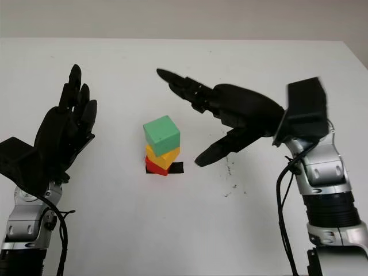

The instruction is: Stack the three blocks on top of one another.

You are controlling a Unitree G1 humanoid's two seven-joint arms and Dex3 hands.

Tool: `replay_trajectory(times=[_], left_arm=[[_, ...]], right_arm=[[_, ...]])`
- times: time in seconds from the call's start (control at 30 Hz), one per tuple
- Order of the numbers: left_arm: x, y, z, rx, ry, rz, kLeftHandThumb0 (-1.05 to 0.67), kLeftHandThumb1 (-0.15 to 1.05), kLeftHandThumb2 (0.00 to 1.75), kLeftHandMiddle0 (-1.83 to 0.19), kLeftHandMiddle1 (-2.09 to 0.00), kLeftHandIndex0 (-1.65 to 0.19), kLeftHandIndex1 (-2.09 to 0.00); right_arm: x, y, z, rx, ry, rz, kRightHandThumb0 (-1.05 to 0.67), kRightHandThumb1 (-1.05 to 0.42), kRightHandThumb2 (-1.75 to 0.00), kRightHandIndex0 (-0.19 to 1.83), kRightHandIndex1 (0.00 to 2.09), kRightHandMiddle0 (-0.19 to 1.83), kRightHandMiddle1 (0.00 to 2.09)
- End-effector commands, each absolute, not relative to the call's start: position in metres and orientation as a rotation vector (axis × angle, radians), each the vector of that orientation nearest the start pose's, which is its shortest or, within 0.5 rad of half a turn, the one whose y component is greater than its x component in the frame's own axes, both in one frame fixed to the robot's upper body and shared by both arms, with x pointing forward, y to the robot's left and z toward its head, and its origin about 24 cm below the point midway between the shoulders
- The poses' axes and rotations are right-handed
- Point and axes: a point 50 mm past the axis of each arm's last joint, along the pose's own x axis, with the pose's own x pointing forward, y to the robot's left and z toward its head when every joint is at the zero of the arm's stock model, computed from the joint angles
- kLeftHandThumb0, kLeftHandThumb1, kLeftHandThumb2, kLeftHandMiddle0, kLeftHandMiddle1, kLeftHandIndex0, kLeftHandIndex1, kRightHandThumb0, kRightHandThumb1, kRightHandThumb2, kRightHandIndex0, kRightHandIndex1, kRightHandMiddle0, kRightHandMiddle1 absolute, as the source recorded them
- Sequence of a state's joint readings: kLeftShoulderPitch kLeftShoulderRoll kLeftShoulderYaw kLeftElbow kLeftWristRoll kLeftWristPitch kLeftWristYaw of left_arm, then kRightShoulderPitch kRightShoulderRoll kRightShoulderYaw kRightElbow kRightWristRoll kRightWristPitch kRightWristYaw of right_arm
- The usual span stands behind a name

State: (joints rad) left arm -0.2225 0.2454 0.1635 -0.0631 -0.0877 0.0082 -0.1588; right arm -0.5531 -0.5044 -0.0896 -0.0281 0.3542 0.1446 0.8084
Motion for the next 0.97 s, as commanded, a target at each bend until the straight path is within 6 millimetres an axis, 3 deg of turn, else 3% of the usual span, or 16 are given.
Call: replay_trajectory(times=[0.0,0.07,0.17,0.37,0.57,0.93], left_arm=[[0.287,0.208,0.128,0.156,-0.298,-0.057,-0.77,1.05,0.51,0.19,0.00,0.19,0.00],[0.288,0.207,0.128,0.153,-0.306,-0.063,-0.75,1.05,0.53,0.19,0.00,0.19,0.00],[0.289,0.206,0.128,0.145,-0.318,-0.067,-0.73,1.05,0.58,0.19,0.00,0.19,0.00],[0.290,0.205,0.128,0.135,-0.330,-0.080,-0.70,1.05,0.64,0.19,0.00,0.19,0.00],[0.289,0.202,0.126,0.143,-0.306,-0.087,-0.73,1.05,0.65,0.19,0.00,0.19,0.00],[0.287,0.199,0.123,0.115,-0.314,-0.096,-0.74,1.05,0.65,0.19,0.00,0.19,0.00]], right_arm=[[0.306,-0.183,0.206,-0.214,-0.405,0.682,-1.01,-1.02,-0.33,-0.19,0.00,-0.19,0.00],[0.309,-0.183,0.193,-0.151,-0.381,0.551,-0.91,-1.04,-0.59,-0.19,0.00,-0.19,0.00],[0.315,-0.182,0.173,-0.093,-0.289,0.456,-0.79,-1.05,-0.69,-0.19,0.00,-0.19,0.00],[0.321,-0.174,0.137,-0.064,-0.126,0.416,-0.77,-1.05,-0.75,-0.19,0.00,-0.19,0.00],[0.322,-0.165,0.116,-0.048,-0.041,0.397,-0.75,-1.05,-0.79,-0.19,0.00,-0.19,0.00],[0.320,-0.167,0.107,-0.037,-0.027,0.364,-0.77,-1.05,-0.78,-0.19,0.00,-0.19,0.00]])
